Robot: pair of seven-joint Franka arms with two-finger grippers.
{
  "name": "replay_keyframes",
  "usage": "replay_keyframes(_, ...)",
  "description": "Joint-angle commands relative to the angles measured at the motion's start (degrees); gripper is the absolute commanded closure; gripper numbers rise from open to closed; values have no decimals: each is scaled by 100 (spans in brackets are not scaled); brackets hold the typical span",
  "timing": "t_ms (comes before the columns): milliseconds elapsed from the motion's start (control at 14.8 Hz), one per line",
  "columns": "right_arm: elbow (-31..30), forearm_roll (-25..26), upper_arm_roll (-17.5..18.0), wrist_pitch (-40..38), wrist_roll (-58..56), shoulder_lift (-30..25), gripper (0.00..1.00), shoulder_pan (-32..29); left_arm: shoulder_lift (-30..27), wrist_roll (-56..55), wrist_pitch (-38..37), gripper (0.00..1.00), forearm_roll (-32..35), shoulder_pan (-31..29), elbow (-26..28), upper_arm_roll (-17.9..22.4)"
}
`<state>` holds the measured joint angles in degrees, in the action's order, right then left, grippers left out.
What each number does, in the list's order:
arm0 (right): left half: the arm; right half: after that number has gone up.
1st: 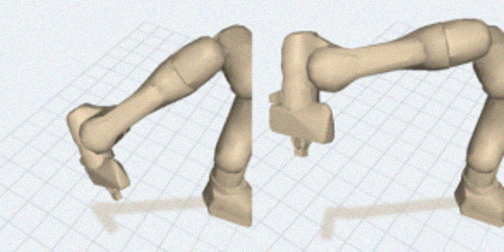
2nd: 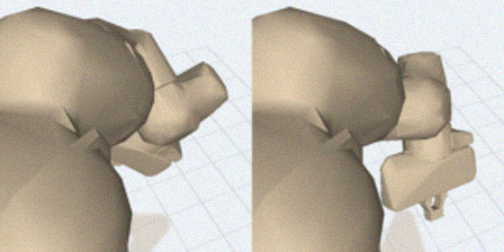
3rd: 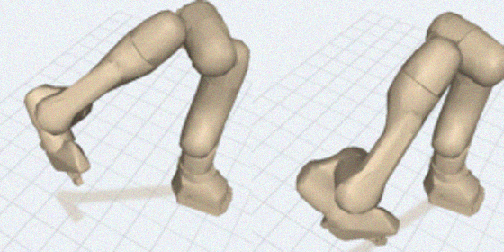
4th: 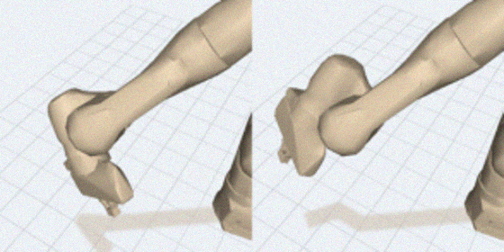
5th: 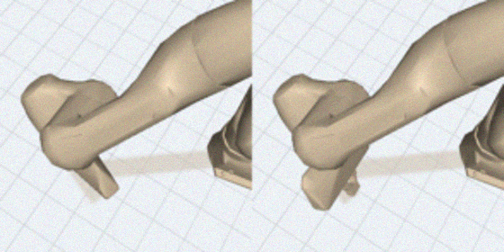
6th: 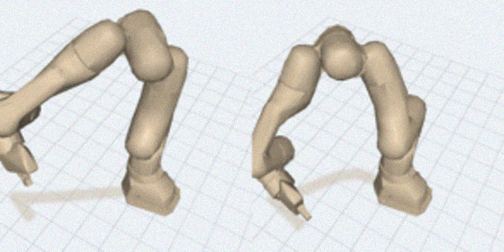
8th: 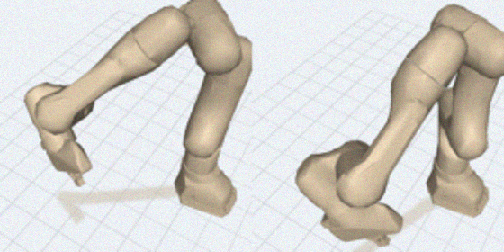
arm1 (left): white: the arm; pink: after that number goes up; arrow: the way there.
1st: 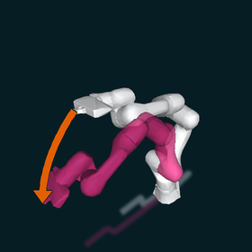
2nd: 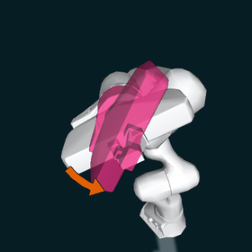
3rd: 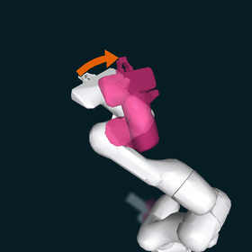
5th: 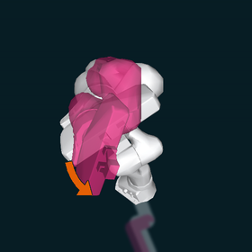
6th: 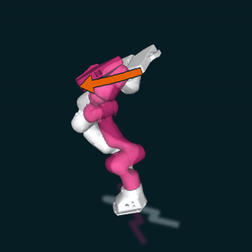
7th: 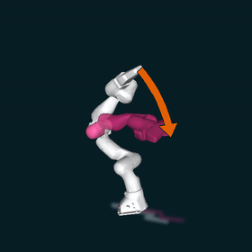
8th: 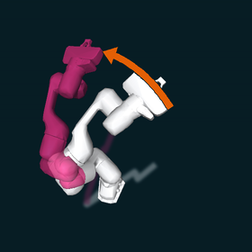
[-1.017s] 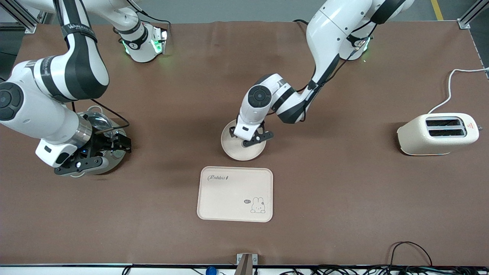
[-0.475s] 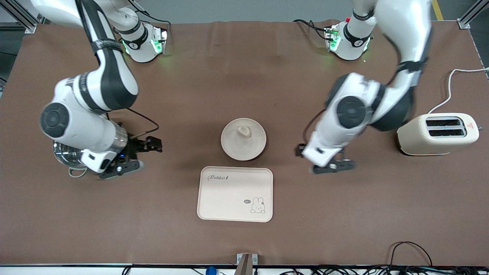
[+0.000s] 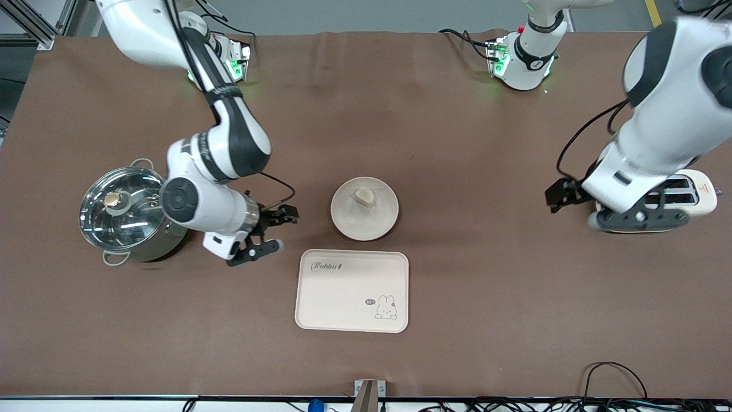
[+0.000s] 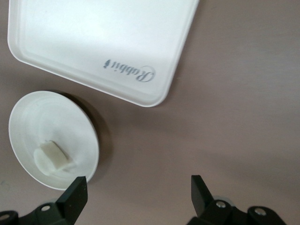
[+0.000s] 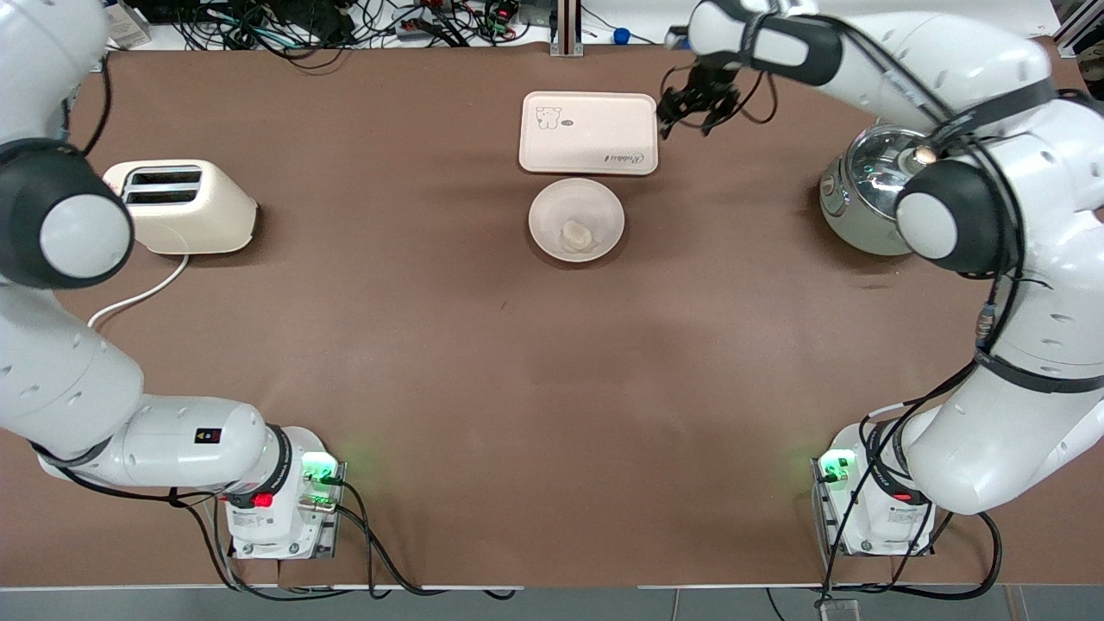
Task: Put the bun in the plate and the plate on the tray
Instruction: 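Lower the right gripper to the plate rim and grasp it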
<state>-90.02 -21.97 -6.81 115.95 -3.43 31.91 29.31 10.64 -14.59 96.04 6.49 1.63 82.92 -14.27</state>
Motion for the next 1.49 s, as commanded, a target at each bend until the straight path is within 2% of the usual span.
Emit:
replay_keyframes(0,-138,-648,-39,366,35,289,13,259,-438,193,-340,0,-192,-127,119,3)
replay_keyframes(136,-156,-703,-39,534,18,377,19,469,-685,665,-410,0,-263,-373,171,21)
replay_keyframes(203,-156,-703,-39,586,17,447,22,532,-799,947,-506,0,-254,-418,180,151)
replay_keyframes(407,-253,-712,-39,842,26,553,29,743,-932,1240,-525,0,-402,-357,207,626)
replay_keyframes(610,-253,-712,-39,929,26,650,38,901,-932,1257,-524,0,-474,-5,189,899)
replay_keyframes(881,-341,-712,-39,1351,26,782,40,1095,-888,1284,-718,0,-482,-31,119,856)
replay_keyframes(949,-332,-712,-39,1360,9,791,43,1112,-888,1318,-727,0,-509,-49,136,882)
replay_keyframes(1424,-315,-677,-39,1369,-343,852,45,1104,-870,1301,-709,0,-623,-66,128,900)
